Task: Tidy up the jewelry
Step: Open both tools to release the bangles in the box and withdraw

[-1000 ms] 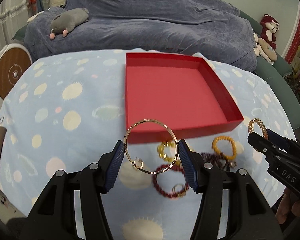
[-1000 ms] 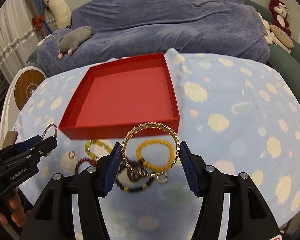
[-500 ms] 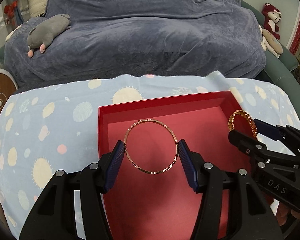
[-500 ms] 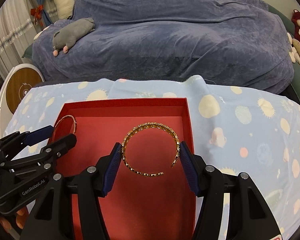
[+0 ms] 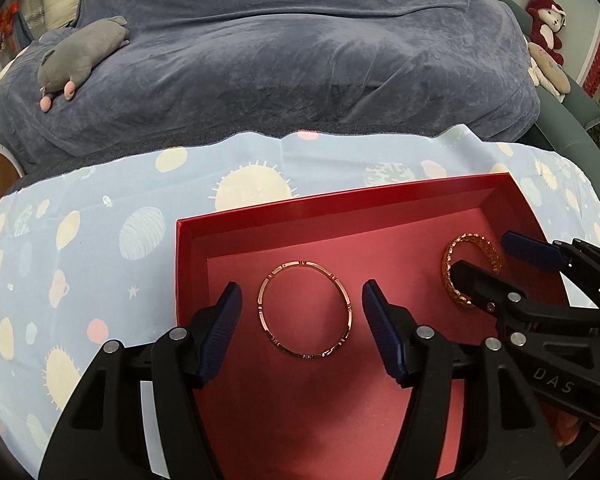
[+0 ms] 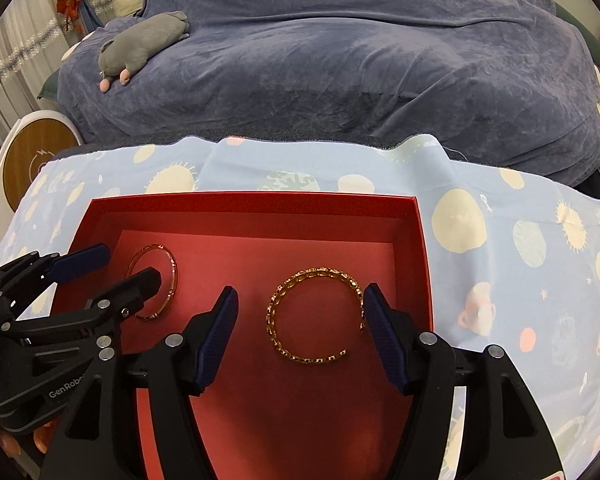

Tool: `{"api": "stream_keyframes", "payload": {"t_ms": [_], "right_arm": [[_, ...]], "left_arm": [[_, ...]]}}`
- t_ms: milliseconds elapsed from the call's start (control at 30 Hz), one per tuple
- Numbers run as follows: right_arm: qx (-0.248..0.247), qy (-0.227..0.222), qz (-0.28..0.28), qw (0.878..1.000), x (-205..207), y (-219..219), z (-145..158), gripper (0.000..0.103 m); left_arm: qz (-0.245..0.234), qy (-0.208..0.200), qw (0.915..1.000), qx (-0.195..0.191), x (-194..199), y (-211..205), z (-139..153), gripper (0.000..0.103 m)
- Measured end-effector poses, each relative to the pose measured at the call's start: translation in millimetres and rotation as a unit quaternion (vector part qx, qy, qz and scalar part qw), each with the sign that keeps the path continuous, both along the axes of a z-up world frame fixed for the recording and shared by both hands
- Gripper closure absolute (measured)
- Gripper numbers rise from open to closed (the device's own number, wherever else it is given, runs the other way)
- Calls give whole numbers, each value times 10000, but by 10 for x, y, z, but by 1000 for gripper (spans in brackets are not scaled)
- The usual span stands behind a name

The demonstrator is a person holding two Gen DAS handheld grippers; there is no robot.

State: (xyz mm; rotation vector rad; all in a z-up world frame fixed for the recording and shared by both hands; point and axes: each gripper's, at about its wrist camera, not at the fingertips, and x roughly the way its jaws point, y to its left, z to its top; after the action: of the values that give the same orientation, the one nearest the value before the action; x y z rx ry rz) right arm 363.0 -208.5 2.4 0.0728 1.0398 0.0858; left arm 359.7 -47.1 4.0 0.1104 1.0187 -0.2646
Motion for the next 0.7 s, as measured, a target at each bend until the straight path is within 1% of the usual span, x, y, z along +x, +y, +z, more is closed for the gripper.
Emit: {"api": "stream_keyframes", "payload": {"t_ms": [200,300,367,433,500,700], "right_arm": [[-54,-75,-78,9999,-48,10,34,41],[38,-146,-200,9997,-111,-28,145,41],[80,-264,-252,9993,-206,-65,271,40],[69,-400,-301,9987,-336,-104,407,39],[30,-500,-341,9982,-494,-140,525,38],[-9,-635,-493,9968,-1179,-251,805,37]], "left_arm": [[-33,0,10000,56,18,-15,-3,43],[42,-53,9999,99,-16,-12,46,43],[64,-132,9999,90,-88,-2,135,43],[58,-213,9997,40,-194,12,250,43],[48,-295,9995,28,-339,20,366,37],[10,-505,9987,-42,-948,97,688,37]]}}
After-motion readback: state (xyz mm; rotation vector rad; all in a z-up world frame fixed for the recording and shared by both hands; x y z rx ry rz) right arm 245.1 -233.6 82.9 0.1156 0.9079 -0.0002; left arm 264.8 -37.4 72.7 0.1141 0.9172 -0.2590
